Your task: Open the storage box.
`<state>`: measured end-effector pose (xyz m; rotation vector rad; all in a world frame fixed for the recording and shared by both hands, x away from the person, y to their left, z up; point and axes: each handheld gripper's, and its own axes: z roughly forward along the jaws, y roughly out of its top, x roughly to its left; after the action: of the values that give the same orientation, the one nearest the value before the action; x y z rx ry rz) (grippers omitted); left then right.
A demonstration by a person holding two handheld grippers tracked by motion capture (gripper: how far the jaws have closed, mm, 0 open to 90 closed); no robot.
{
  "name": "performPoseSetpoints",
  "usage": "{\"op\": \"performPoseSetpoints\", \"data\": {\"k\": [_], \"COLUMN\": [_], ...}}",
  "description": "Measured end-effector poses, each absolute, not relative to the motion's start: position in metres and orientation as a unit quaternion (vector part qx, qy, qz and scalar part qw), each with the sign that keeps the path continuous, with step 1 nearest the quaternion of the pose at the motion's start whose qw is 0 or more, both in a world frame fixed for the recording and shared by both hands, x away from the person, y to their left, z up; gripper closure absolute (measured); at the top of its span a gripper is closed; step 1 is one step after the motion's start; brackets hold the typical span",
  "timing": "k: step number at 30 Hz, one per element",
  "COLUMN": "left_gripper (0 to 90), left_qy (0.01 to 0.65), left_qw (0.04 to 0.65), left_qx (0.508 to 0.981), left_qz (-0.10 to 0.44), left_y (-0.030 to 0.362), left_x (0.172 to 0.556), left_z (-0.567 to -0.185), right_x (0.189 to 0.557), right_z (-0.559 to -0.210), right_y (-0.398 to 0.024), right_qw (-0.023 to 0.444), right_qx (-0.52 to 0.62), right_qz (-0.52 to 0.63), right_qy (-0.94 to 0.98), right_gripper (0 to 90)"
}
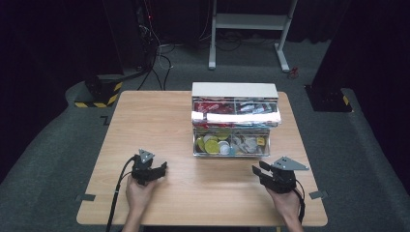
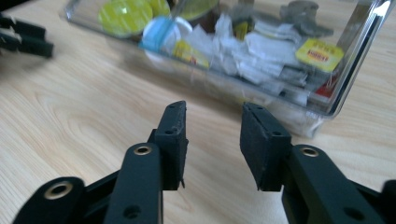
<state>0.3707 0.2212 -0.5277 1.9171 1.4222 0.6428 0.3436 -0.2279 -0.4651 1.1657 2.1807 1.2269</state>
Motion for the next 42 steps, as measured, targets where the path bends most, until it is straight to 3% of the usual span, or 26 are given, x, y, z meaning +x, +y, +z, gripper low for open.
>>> {"op": "performPoseSetpoints", "data": {"k": [8, 18, 23, 42], "left_gripper": [29.0, 29.0, 29.0, 29.0], "left_qy": [0.543, 0.543, 0.543, 0.543], "left_qw": [0.329, 0.329, 0.329, 0.329], "left_qx": [0.733, 0.733, 0.733, 0.733], "left_qz": [0.245, 0.245, 0.245, 0.245], "left_y": [0.221, 0.221, 0.221, 0.221], "left_x": [0.371, 0.371, 0.371, 0.371], "left_z": [-0.528, -0.528, -0.528, -0.528], "right_x": [0.352, 0.359, 0.363, 0.380], "right_z": [-0.455, -0.434, -0.425, -0.388], "right_y": [-0.232, -0.225, -0.217, -0.207], "right_qw": [0.159, 0.166, 0.200, 0.220], "right_qx": [0.419, 0.398, 0.386, 0.363], "right_qz": [0.464, 0.465, 0.448, 0.464], "right_qy": [0.765, 0.773, 0.781, 0.777], "right_gripper": [57.0, 55.4, 54.2, 64.6]}}
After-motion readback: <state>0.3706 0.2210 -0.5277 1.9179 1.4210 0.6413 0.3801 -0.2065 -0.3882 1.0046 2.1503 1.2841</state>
